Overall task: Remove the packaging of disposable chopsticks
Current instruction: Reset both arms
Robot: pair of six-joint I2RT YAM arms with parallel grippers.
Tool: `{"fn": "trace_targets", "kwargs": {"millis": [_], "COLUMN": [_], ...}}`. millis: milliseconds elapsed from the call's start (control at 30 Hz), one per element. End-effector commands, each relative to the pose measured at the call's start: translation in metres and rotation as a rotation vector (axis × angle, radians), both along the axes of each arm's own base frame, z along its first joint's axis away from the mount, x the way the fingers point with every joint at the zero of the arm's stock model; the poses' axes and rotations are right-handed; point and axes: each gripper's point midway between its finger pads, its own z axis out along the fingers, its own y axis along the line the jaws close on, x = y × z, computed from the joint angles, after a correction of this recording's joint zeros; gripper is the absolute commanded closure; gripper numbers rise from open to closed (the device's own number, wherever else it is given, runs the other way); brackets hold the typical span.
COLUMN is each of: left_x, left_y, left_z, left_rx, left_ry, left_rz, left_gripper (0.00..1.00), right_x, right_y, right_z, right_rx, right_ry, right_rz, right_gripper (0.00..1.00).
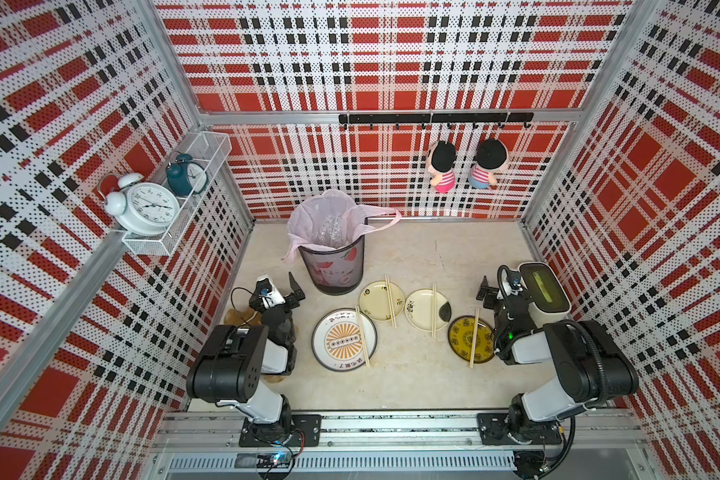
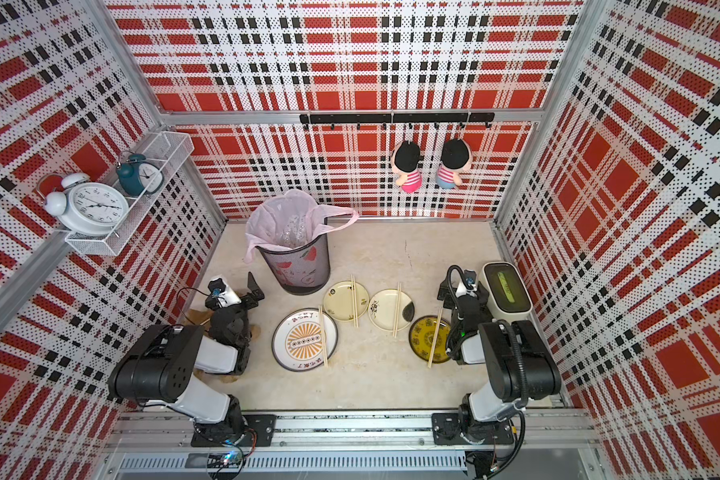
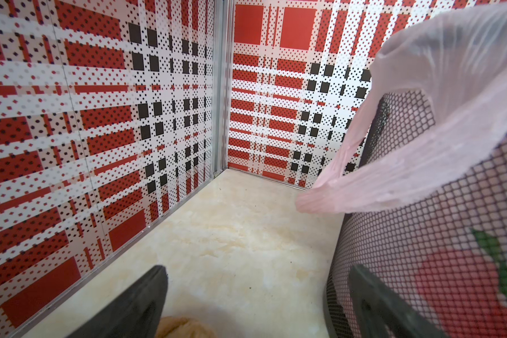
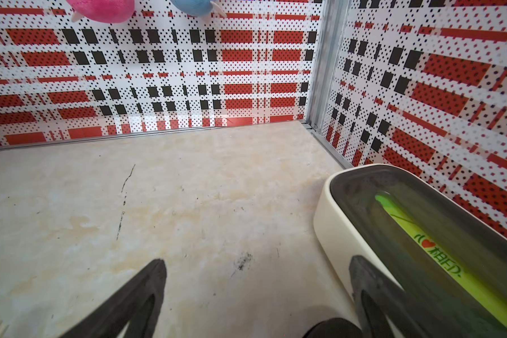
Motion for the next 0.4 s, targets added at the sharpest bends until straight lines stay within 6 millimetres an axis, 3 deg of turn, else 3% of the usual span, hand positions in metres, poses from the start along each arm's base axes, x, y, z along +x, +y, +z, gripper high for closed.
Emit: {"fn": "trace_targets", "kwargs": {"millis": [0, 367], "left_x": [0.0023, 0.0057], "left_y": [-0.0022, -0.0038], "left_z": [-0.001, -0.0029], "left_rx": [0.018, 0.023], "left_ry": [0.012, 0.026], "left_rz": [0.002, -0.005], "left_gripper": [0.02, 0.02], "right_x": [0.0025, 0.0021], "right_y": [-0.003, -0.003], "right_z": [0.0092, 0.0094], "right_rx": [-0.007, -0.006], "right_ry": [-0.038, -0.04], "right_rz": [-0.009, -0.009], "right_gripper": [0.0, 0.0]}}
